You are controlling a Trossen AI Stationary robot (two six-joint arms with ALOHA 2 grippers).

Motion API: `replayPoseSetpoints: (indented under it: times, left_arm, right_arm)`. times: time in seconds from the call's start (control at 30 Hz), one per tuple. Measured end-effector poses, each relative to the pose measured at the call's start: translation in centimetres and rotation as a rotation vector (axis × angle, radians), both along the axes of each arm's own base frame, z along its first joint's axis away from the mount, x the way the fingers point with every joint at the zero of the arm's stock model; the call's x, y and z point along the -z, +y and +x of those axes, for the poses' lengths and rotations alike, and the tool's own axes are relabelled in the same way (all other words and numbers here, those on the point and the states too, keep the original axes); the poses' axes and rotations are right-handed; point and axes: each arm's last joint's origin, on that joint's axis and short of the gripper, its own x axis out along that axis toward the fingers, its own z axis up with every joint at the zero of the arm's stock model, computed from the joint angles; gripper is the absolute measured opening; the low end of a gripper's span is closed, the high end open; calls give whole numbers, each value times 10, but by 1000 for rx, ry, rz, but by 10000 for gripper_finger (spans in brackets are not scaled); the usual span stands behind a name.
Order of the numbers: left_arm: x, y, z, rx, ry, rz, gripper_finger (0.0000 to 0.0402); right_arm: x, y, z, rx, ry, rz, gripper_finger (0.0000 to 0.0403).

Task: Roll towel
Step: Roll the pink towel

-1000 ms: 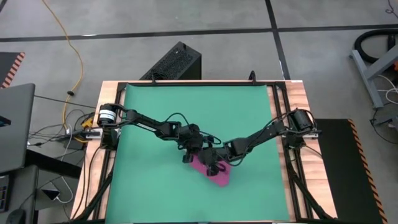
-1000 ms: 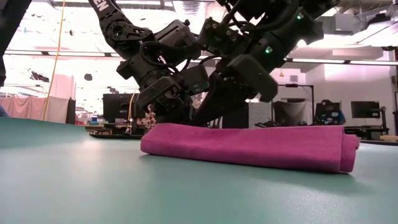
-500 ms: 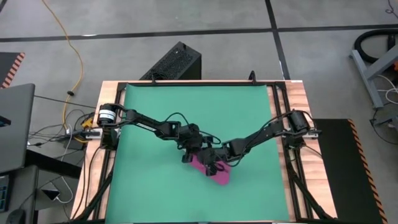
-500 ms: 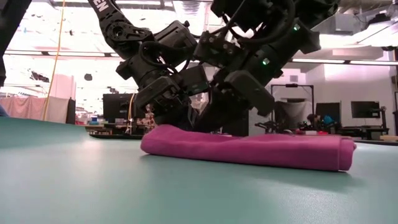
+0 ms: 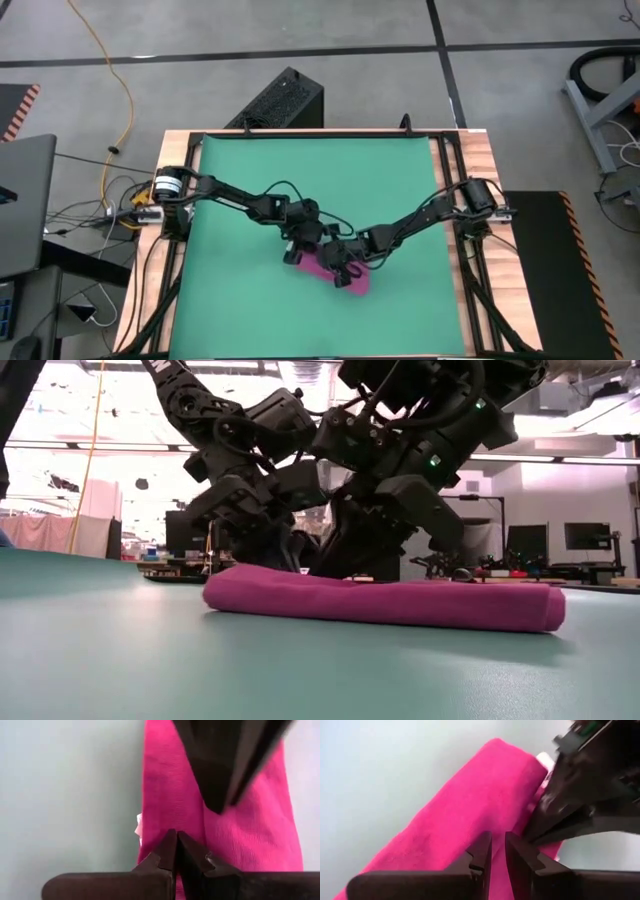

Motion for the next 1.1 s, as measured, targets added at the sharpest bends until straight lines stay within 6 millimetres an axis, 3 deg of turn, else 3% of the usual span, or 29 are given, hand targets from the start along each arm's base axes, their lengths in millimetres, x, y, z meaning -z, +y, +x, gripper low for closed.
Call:
replayPoseSetpoints:
  times: [0.2,0.53,0.63,0.73,0.87,0.97,1.1]
  left_arm:
    - [-17,3,3,-49,-74,49,0]
    - [-16,1,1,-95,-48,32,0]
    - [-30,-1,-6,-122,-18,17,0]
    - [-50,-11,-18,-147,-15,50,0]
    - [-70,-41,-34,-183,-131,96,0]
    - [-61,-61,-48,-236,-208,130,0]
    - [-36,-70,-58,-280,-201,129,0]
  right_arm:
    - [-1,3,2,-108,-4,55,75]
    - [-2,12,0,-135,-6,66,75]
    - [-2,13,-1,-132,0,67,75]
    - [-1,14,-2,-130,4,59,75]
    - [-1,14,-2,-129,7,59,75]
    - [0,14,-2,-127,15,56,75]
    - [0,13,-3,-126,17,54,75]
